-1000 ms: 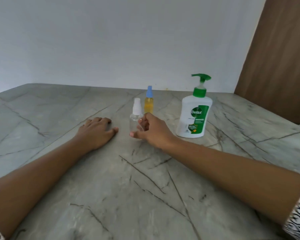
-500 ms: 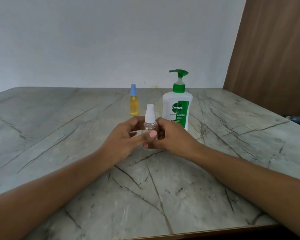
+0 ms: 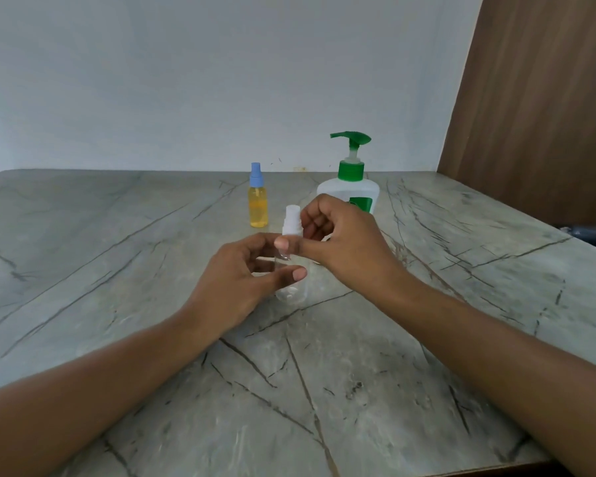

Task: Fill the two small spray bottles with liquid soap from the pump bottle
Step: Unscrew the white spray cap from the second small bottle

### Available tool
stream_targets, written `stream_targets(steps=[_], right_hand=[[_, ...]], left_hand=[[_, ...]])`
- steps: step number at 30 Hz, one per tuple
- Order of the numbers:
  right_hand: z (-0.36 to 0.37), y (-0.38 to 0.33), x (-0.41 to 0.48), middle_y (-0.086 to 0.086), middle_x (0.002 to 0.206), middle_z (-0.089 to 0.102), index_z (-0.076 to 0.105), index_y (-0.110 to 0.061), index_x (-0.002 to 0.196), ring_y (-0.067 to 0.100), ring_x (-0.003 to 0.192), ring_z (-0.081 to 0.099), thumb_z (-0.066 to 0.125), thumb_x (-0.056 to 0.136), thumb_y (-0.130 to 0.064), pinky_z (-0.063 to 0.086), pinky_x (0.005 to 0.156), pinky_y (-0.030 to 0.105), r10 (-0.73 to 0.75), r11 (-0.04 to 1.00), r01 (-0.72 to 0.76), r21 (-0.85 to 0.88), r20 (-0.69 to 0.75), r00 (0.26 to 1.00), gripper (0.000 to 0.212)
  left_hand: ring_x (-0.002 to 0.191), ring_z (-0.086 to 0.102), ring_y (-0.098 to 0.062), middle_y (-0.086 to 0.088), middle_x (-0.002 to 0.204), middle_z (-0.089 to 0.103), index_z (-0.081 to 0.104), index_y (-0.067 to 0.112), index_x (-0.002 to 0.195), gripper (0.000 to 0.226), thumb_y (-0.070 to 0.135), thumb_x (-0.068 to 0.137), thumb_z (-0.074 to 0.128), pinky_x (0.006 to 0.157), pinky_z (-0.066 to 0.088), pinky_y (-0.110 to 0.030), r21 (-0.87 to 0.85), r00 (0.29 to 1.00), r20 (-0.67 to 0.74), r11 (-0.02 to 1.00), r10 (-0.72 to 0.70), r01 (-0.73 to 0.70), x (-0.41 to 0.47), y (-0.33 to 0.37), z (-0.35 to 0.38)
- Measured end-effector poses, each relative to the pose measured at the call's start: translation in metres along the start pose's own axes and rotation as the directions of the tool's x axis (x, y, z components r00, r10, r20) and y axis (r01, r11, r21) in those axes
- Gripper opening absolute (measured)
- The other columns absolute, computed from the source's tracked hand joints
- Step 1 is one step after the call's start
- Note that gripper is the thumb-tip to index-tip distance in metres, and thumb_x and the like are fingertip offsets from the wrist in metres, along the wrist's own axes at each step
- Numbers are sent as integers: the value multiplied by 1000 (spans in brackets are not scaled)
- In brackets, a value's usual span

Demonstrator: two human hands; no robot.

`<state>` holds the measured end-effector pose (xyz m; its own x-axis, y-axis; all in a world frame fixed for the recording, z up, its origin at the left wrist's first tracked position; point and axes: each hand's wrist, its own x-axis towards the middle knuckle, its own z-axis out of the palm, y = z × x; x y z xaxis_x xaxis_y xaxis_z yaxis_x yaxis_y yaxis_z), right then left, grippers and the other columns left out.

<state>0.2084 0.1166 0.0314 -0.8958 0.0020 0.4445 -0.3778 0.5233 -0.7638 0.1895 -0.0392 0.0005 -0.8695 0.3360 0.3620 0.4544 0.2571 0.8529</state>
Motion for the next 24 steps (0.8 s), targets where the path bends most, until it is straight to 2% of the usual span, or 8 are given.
stream_targets(steps=[6, 9, 12, 14, 16, 18, 21, 24], right_hand=[[-2, -3, 5, -13, 65, 56, 53, -29, 73, -8, 56, 50, 80, 71, -31, 40, 52, 6, -66, 995, 67, -75, 21, 998, 27], [-4, -2, 6, -14, 66, 56, 56, -26, 76, -9, 58, 50, 79, 73, -28, 40, 55, 6, -100, 992, 103, -74, 49, 994, 23], [-9, 1, 6, -18, 76, 61, 65, -22, 92, -10, 68, 57, 74, 79, -23, 43, 62, 5, -83, 994, 90, -54, 117, 990, 17], [-14, 5, 7, -17, 92, 66, 66, -19, 111, -5, 87, 62, 68, 85, -19, 48, 75, 9, -35, 999, 33, 15, 211, 977, 26], [-20, 9, 9, -12, 110, 66, 56, -21, 128, 1, 103, 61, 63, 88, -13, 50, 87, 18, 16, 987, -65, 146, 310, 951, 41], [-26, 9, 8, -10, 119, 61, 45, -25, 136, 6, 104, 62, 67, 83, -15, 51, 89, 24, 44, 963, -131, 236, 344, 938, 58], [-23, 2, 4, -11, 103, 61, 52, -26, 117, 3, 85, 62, 78, 65, -39, 53, 77, 20, 26, 991, -48, 125, 172, 985, 59], [-7, 0, 2, -7, 79, 58, 53, -19, 94, -2, 66, 52, 84, 64, -33, 44, 58, 10, -45, 999, 45, 14, 38, 998, 45]], left_hand=[[84, 66, 1, 13, 90, 72, 65, 35, 103, 39, 40, 64, 71, 68, 47, -8, 28, 1000, 11, 999, 17, -17, -1, 3, 0], [83, 66, 1, 17, 88, 71, 64, 34, 102, 33, 30, 70, 72, 66, 46, -7, 7, 1000, 22, 1000, 13, -13, 0, 4, 0], [85, 67, -1, 15, 90, 72, 64, 32, 105, 39, 35, 67, 70, 71, 49, -11, -15, 999, 48, 1000, 4, -4, 0, 3, 0], [85, 67, -3, 13, 92, 72, 64, 31, 106, 43, 38, 64, 70, 76, 51, -17, -31, 999, 51, 999, -4, 5, 1, 1, -1], [86, 67, -3, 13, 93, 72, 64, 32, 106, 45, 40, 62, 70, 77, 52, -19, -30, 999, 50, 999, -8, 9, 1, 0, -1], [85, 67, -3, 13, 92, 72, 64, 31, 106, 45, 39, 62, 71, 76, 51, -17, -33, 999, 49, 999, -5, 7, 0, 1, 0], [86, 67, -4, 11, 92, 72, 64, 27, 109, 46, 35, 64, 71, 72, 50, -15, -46, 998, 57, 999, -2, 5, 0, 2, 0], [89, 66, 0, 16, 95, 71, 63, 30, 111, 41, 28, 71, 73, 70, 48, -9, -12, 998, 59, 1000, 9, -9, 0, 2, -2]])
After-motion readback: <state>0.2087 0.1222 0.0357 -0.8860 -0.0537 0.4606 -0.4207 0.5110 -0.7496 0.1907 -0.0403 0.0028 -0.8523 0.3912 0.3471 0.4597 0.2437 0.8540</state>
